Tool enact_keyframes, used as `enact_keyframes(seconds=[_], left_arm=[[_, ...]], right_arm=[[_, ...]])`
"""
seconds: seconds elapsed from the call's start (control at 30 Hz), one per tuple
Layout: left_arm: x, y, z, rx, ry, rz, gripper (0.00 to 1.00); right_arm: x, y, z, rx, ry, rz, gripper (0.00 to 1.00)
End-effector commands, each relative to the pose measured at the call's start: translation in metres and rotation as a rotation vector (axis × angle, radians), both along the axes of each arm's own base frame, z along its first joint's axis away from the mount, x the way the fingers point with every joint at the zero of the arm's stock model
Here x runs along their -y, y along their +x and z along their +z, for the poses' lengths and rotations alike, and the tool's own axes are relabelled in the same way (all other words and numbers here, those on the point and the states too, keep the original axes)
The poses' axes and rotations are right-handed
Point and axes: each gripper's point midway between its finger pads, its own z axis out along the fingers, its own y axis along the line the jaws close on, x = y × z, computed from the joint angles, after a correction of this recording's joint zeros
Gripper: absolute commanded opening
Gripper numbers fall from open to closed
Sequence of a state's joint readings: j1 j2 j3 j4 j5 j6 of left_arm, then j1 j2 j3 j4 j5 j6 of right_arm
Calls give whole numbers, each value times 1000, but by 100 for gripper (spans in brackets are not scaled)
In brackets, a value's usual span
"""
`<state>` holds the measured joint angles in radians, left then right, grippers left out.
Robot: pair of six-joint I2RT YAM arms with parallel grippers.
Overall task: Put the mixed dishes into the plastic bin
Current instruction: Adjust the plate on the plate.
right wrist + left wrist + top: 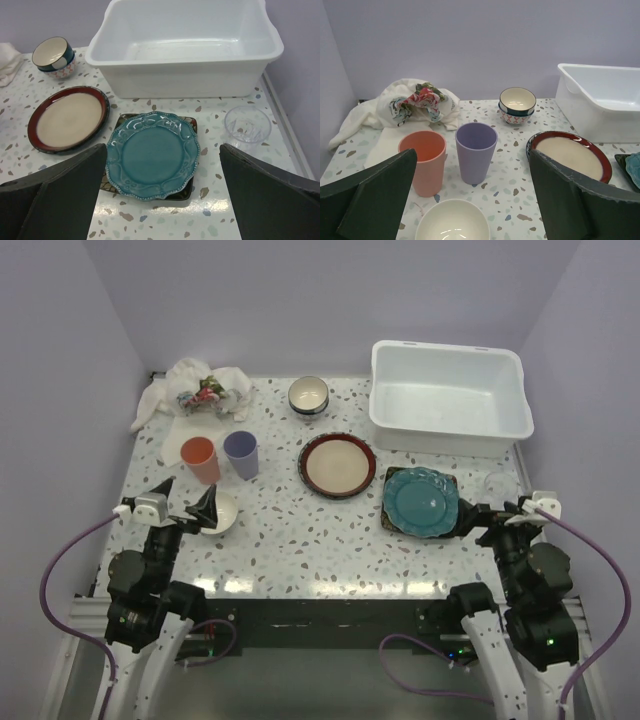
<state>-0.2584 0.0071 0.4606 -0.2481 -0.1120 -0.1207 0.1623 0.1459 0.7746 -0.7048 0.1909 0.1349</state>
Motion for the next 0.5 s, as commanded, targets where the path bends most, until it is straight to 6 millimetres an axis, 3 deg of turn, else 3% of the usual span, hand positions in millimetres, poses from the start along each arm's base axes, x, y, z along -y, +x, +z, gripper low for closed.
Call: enact_keyframes(seconds=[0.0, 0.33, 0.47], left_arm=[[1, 2, 7, 20, -24, -3, 100], [8, 10, -4, -81, -80, -21, 100], [16, 13, -11, -125, -114, -58, 100]], right_arm=[[3, -4, 14, 16, 8, -18, 99], [-2, -3, 32, -36, -19, 18, 99], [-15, 0, 37, -80, 46, 66, 99]])
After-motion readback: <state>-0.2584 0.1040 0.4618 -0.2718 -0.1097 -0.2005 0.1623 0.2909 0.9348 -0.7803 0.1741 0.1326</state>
